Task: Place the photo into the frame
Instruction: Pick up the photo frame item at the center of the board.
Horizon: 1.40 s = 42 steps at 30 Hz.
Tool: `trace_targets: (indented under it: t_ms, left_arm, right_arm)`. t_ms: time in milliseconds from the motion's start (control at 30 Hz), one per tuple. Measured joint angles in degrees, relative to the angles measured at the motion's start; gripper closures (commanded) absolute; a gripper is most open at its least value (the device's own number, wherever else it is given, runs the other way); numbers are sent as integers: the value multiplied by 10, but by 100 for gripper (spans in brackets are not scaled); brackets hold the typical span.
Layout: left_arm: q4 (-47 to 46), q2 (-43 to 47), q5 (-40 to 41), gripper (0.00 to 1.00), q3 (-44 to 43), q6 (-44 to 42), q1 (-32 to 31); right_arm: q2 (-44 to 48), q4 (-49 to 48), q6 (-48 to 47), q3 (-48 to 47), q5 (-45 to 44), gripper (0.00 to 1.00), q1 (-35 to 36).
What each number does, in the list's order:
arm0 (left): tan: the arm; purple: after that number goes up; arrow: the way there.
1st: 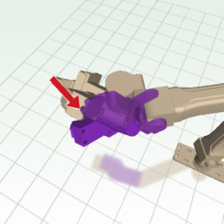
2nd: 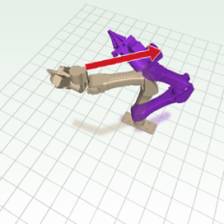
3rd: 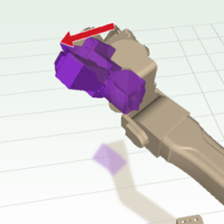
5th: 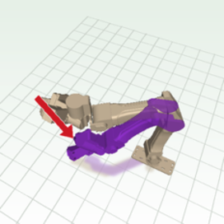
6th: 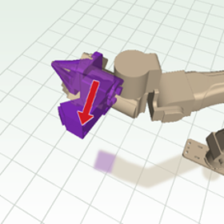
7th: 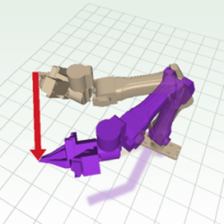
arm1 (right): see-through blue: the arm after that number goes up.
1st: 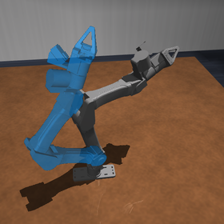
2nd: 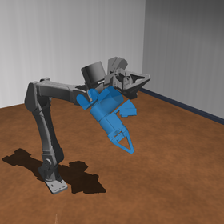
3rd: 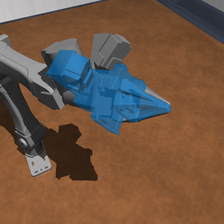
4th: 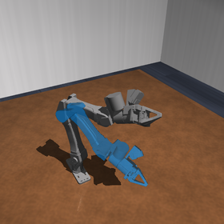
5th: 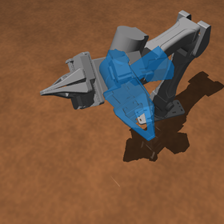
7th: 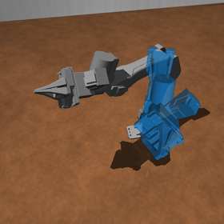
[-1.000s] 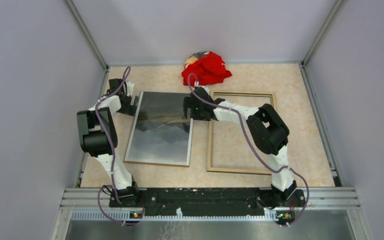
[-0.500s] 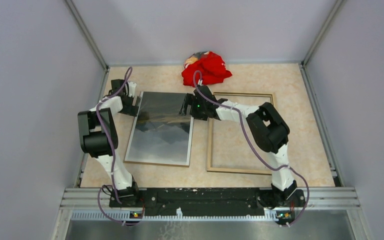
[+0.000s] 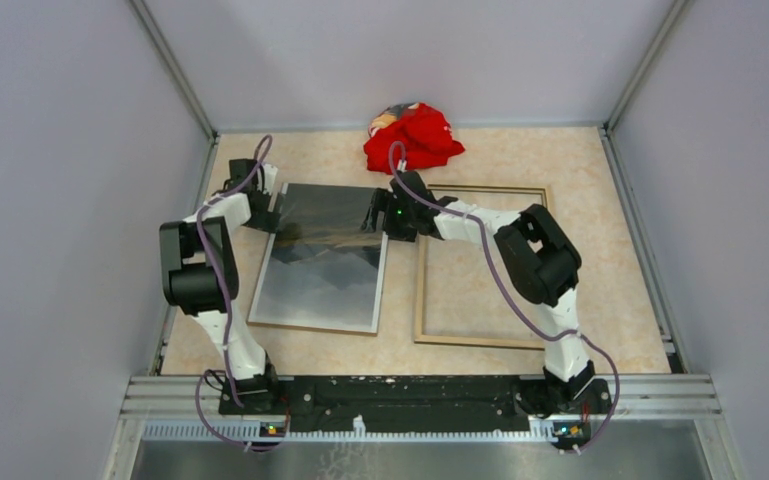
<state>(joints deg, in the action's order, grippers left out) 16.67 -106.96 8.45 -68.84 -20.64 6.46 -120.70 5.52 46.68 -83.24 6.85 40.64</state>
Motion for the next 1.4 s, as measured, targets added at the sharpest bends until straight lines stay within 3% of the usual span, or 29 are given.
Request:
trace_targets:
  t_ms: [233, 533, 867, 967, 1200, 1400]
  left_arm:
    - [-4, 0, 20, 7, 2, 0, -11]
    - [-36, 9, 54, 8, 26, 0, -27]
    - [-37, 9, 55, 8, 27, 0, -28]
    - [-37, 9, 54, 8, 26, -1, -28]
    - [-37, 9, 49, 9, 26, -1, -28]
    - [-35, 9, 41, 9, 25, -2, -26]
  right_arm:
    - [0, 48, -16, -23, 5, 21, 2]
    - [-1, 171, -68, -129, -45, 23, 24]
    - [-3, 184, -75, -127, -50, 26, 28]
    - [5, 140, -59, -83, -22, 27, 23]
    - [56, -72, 71, 93, 113, 30, -23]
    - [62, -230, 168, 128, 178, 33, -38]
